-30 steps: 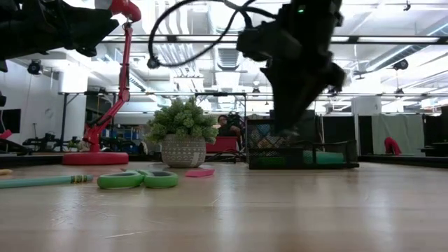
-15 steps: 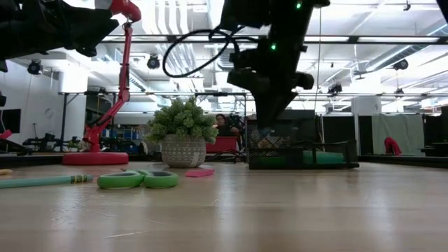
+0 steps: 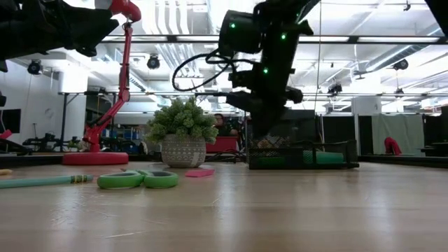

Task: Pick and place office supplies into organizer
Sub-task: Put the blue binder clip into the black desk organizer, then put the pink eraser into the black desk organizer

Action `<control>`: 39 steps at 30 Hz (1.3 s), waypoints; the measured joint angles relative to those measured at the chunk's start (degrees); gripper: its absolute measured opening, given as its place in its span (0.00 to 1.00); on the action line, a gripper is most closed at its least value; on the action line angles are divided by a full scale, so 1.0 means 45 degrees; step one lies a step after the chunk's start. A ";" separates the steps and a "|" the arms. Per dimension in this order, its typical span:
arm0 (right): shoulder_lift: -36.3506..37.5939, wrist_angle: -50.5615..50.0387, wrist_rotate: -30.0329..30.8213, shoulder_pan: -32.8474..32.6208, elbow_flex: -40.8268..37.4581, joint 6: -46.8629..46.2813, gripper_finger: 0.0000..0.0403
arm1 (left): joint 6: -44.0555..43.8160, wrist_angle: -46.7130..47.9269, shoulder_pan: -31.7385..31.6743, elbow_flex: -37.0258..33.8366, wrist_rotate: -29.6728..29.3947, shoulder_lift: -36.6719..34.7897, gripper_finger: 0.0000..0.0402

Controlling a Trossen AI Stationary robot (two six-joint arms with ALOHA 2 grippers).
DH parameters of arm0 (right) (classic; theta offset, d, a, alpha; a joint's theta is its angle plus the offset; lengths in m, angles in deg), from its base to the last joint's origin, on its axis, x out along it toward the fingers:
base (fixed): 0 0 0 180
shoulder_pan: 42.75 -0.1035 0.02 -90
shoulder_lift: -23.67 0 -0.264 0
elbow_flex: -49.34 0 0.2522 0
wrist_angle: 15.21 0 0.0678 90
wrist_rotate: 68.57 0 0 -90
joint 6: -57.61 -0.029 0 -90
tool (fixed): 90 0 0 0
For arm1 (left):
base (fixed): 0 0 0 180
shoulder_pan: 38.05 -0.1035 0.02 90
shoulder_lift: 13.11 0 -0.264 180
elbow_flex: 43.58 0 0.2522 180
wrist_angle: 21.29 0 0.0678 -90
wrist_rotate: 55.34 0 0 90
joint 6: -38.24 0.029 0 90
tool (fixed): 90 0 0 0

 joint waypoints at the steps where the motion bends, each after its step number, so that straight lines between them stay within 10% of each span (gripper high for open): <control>1: 0.0000 0.0246 0.0005 0.0000 -0.0112 0.0255 0.13 | 0.0000 0.0000 0.0000 0.0000 0.0003 0.0000 0.44; 39: 0.0185 0.0963 -0.1557 -0.0876 0.0852 0.2390 0.31 | 0.0005 0.0001 0.0000 0.0000 -0.0002 0.0000 0.44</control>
